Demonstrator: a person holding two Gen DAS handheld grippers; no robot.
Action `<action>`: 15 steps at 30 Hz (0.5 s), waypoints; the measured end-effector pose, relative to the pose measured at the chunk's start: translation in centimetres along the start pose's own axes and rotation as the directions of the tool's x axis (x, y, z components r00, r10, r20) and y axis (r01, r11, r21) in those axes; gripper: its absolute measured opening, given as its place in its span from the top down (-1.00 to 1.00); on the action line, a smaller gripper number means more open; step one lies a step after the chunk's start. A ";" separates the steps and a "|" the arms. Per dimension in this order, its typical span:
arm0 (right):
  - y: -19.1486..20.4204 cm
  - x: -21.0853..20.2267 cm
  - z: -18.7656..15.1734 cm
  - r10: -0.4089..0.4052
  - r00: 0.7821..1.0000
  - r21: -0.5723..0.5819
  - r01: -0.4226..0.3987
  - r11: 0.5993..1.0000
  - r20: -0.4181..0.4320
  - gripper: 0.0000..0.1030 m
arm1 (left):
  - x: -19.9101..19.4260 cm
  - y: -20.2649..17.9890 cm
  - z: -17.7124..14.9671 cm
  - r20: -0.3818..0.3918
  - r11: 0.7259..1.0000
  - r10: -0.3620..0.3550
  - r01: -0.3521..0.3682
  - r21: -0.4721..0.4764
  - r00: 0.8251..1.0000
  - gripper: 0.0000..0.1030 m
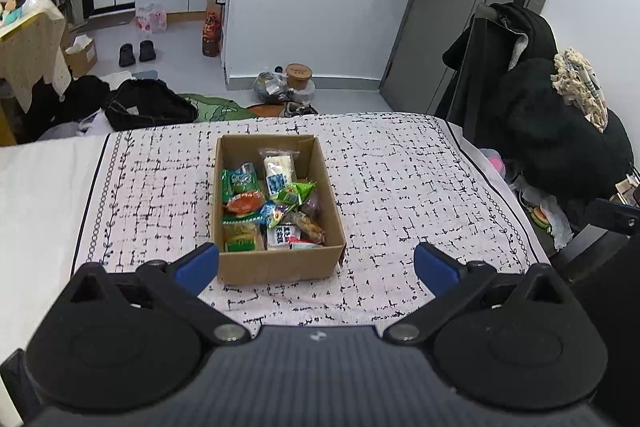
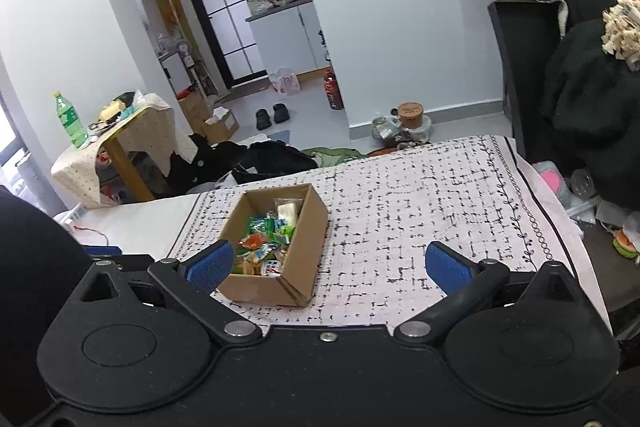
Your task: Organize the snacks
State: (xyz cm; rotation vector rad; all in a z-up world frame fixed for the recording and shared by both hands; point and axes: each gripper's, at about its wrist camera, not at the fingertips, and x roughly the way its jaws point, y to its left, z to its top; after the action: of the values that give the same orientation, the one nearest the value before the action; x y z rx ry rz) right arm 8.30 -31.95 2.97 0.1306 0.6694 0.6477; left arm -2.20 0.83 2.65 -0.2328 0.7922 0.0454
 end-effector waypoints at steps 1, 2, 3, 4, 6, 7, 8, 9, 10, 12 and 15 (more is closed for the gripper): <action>0.1 -0.1 0.0 -0.008 1.000 -0.002 0.008 1.000 0.008 -1.00 | 0.0 0.0 0.0 0.000 1.000 0.001 -0.001 -0.004 1.000 -1.00; 0.1 -0.1 -0.1 -0.011 1.000 0.001 0.011 1.000 0.011 -1.00 | 0.0 0.1 0.0 -0.001 1.000 0.001 -0.001 -0.007 1.000 -1.00; 0.0 -0.1 -0.1 -0.009 1.000 0.005 0.008 1.000 0.009 -1.00 | -0.1 0.1 0.0 -0.001 1.000 0.003 -0.003 -0.009 1.000 -1.00; -0.1 -0.1 -0.1 -0.006 1.000 0.008 0.006 1.000 0.007 -1.00 | -0.1 0.1 -0.1 0.000 1.000 0.005 -0.005 -0.010 1.000 -1.00; -0.1 -0.1 -0.2 -0.005 1.000 0.011 0.005 1.000 0.003 -1.00 | -0.2 0.1 -0.1 0.004 1.000 0.006 -0.006 -0.009 1.000 -1.00; -0.1 -0.1 -0.2 -0.005 1.000 0.011 0.005 1.000 0.002 -1.00 | -0.2 0.1 -0.1 0.004 1.000 0.006 -0.006 -0.009 1.000 -1.00; -0.1 -0.1 -0.2 -0.004 1.000 0.011 0.004 1.000 0.000 -1.00 | -0.2 0.1 -0.1 0.005 1.000 0.006 -0.006 -0.006 1.000 -1.00; -0.2 -0.1 -0.2 -0.003 1.000 0.013 0.003 1.000 -0.002 -1.00 | -0.2 0.0 -0.1 0.006 1.000 0.007 -0.007 -0.004 1.000 -1.00; -0.2 -0.1 -0.2 -0.002 1.000 0.015 0.002 1.000 -0.004 -1.00 | -0.2 0.0 -0.1 0.007 1.000 0.008 -0.008 -0.002 1.000 -1.00; -0.3 -0.1 -0.3 0.000 1.000 0.018 0.000 1.000 -0.008 -1.00 | -0.2 0.0 -0.1 0.007 1.000 0.008 -0.008 -0.001 1.000 -1.00; -0.4 0.1 -0.3 0.001 1.000 0.017 -0.001 1.000 -0.019 -1.00 | -0.2 -0.1 -0.1 0.008 1.000 0.011 -0.011 0.002 1.000 -1.00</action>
State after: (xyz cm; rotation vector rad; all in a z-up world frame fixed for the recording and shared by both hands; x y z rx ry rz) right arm 8.32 -32.25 2.54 0.1412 0.6933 0.6449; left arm -2.40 0.76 2.69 -0.2265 0.7859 0.0560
